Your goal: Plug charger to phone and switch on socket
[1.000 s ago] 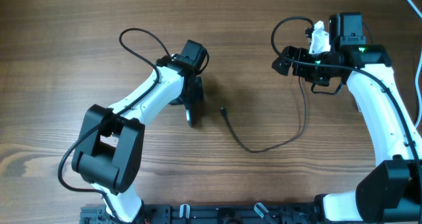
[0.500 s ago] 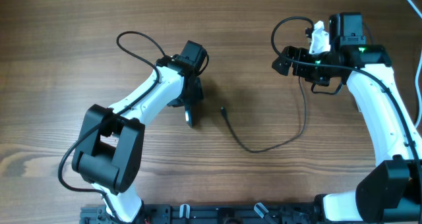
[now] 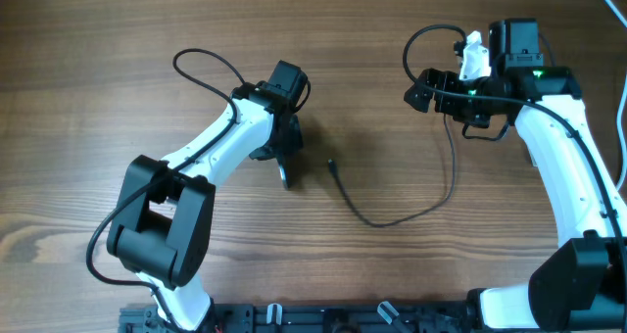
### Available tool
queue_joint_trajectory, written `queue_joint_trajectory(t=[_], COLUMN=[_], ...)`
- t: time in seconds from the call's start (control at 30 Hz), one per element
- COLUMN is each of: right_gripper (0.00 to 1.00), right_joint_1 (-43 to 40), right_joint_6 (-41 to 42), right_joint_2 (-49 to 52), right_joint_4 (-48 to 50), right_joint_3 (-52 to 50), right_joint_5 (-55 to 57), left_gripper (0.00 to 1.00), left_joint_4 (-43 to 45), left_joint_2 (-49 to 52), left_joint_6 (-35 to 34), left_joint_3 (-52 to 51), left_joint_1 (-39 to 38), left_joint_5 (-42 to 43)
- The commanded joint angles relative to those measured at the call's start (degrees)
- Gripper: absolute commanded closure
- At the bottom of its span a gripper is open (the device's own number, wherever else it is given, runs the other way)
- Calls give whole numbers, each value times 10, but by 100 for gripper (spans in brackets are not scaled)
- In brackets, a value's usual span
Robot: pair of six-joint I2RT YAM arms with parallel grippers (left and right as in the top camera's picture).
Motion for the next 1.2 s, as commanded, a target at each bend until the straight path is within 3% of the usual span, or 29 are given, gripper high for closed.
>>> queue_joint_trajectory(t=[0.0,0.07,0.23,0.43,0.6,0.7,0.8,0.9,1.0,1.03,1.1,1.13,1.17], right_gripper=[0,0,0,0,0,45,67,75,80,78,66,71,92], right_joint_1=[1,1,1,1,2,12,45,107,166,181,201,205,207], right_joint_6=[-11,-12,-12,-11,6,-25,-36,-63,-73,-73,-71,-59,-42], right_joint_2=[5,5,5,5,5,5,5,5,5,5,5,5,5], right_joint_4=[0,0,0,1,5,-10,-30,-44,-34,-25,-5,5,12], right_joint_3=[-2,-2,-2,-2,-2,-2,-2,-14,-45,-55,-59,-59,-59], right_joint_5=[10,10,10,10,2,-42,-45,-36,9,10,10,9,10], left_gripper=[84,80,82,96,96,96,96,96,96,96,96,96,96], left_joint_4=[-2,-3,21,36,33,51,95,147,155,154,153,153,149], left_joint_2=[8,8,8,7,-7,-51,-91,-118,-120,-120,-120,-120,-120], left_joint_6=[-8,-21,-34,-33,-33,-33,-33,-30,47,70,119,143,157], left_joint_3=[1,0,-25,-21,-20,-20,-20,-20,-20,-20,-20,-20,-21], left_joint_1=[0,0,0,1,5,36,84,140,184,196,219,228,236], left_joint_5=[5,5,5,5,16,88,262,414,559,595,670,702,723])
